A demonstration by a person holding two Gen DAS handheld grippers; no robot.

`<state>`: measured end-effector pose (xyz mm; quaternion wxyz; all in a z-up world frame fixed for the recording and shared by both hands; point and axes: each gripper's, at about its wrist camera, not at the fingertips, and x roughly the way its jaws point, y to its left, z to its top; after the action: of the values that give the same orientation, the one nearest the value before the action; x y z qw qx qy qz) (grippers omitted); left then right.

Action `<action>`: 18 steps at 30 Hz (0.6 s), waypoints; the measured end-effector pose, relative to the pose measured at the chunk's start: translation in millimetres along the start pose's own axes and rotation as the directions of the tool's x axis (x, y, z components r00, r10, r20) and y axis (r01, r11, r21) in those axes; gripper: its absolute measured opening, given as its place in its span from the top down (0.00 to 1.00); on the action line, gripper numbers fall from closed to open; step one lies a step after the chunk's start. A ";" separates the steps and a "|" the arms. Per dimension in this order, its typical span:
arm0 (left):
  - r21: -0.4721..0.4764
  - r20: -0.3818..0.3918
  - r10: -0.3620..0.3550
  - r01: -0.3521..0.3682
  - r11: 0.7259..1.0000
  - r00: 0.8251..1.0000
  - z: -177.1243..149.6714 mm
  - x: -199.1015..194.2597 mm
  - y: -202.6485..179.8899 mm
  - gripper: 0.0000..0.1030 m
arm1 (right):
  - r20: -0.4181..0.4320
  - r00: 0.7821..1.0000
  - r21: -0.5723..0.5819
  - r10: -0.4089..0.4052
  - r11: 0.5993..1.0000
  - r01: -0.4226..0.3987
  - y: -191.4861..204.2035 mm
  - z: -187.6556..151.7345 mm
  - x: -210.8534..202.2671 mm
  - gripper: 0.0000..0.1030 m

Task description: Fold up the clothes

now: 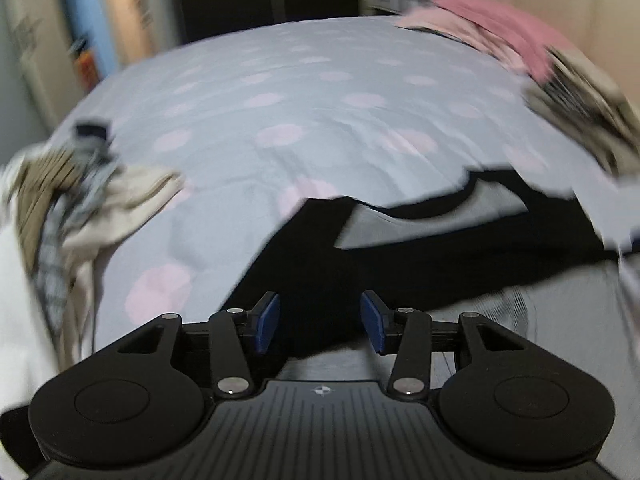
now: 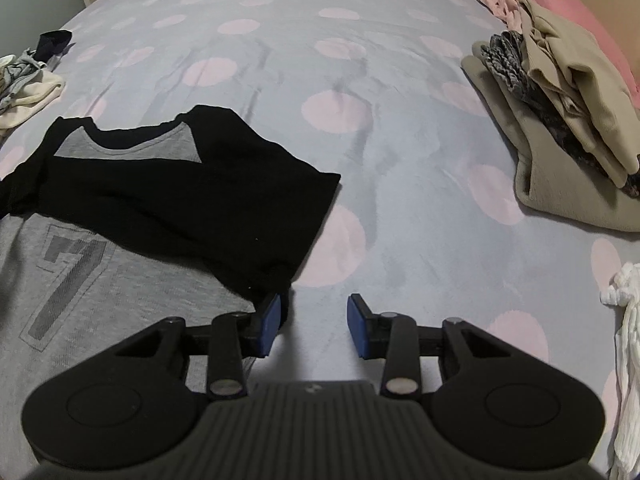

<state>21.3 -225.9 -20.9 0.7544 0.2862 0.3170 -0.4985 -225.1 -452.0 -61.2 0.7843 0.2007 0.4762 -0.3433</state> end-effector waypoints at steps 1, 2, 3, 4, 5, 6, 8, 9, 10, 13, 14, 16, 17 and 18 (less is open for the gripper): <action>0.039 0.002 -0.002 0.002 0.999 1.000 -1.9 2.8 -8.8 0.58 | -0.002 1.000 0.002 0.000 1.000 0.000 1.7 0.2 0.7 0.61; 0.060 -0.001 0.003 -0.003 0.998 1.000 -3.4 7.3 -15.7 0.58 | -0.003 1.000 0.002 0.001 1.000 -0.001 2.4 0.7 1.6 0.61; 0.078 -0.005 0.006 -0.006 0.997 1.000 -4.9 11.9 -21.7 0.58 | -0.004 1.000 0.001 0.002 1.000 -0.002 3.2 0.9 1.9 0.61; 0.087 -0.011 0.005 -0.004 0.996 1.000 -6.5 16.9 -24.7 0.58 | -0.005 1.000 -0.003 0.004 1.000 -0.004 4.2 1.1 2.2 0.61; 0.093 -0.017 0.011 -0.009 0.996 1.000 -7.5 22.1 -26.0 0.58 | -0.004 1.000 -0.006 0.006 1.000 -0.006 5.0 1.1 2.3 0.61; 0.098 -0.023 0.017 -0.015 0.995 1.000 -8.5 27.2 -27.3 0.59 | -0.003 1.000 -0.007 0.006 1.000 -0.006 5.3 0.8 2.0 0.61; 0.103 -0.030 0.045 -0.042 0.994 0.999 -9.8 34.8 -27.5 0.72 | 0.000 1.000 -0.008 0.007 1.000 -0.007 5.6 0.2 1.7 0.61; 0.090 -0.037 0.061 -0.057 0.994 0.997 -8.8 37.2 -24.9 0.86 | 0.001 1.000 -0.008 0.007 1.000 -0.007 5.4 0.0 1.7 0.61; 0.061 -0.041 0.059 -0.056 0.997 0.997 -6.8 37.4 -19.7 0.88 | 0.002 1.000 -0.008 0.006 1.000 -0.006 5.1 -0.5 1.9 0.61; -0.047 -0.017 0.018 -0.019 0.999 1.000 1.0 28.0 0.3 0.93 | -0.005 1.000 -0.004 0.002 1.000 -0.002 4.9 -0.2 4.3 0.61; -0.078 -0.007 0.013 -0.013 0.997 1.000 4.5 24.0 7.6 0.93 | -0.009 1.000 -0.003 0.001 1.000 -0.001 4.5 0.0 5.2 0.61; -0.137 0.009 0.007 -0.005 0.991 1.000 10.7 17.9 22.7 0.94 | -0.013 1.000 -0.006 0.001 1.000 -0.001 4.7 0.0 6.6 0.61; -0.164 0.016 0.010 -0.008 0.986 1.000 13.3 15.5 30.1 0.93 | -0.014 1.000 -0.010 0.001 1.000 -0.002 5.2 0.0 6.9 0.61; -0.185 0.020 0.032 -0.028 0.982 0.999 14.7 14.9 36.9 0.93 | -0.014 1.000 -0.014 0.003 1.000 -0.003 6.1 0.2 7.0 0.61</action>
<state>63.1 -232.8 -18.7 0.7885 0.2141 0.3489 -0.4590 -218.4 -450.4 -67.4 0.7829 0.1986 0.4836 -0.3373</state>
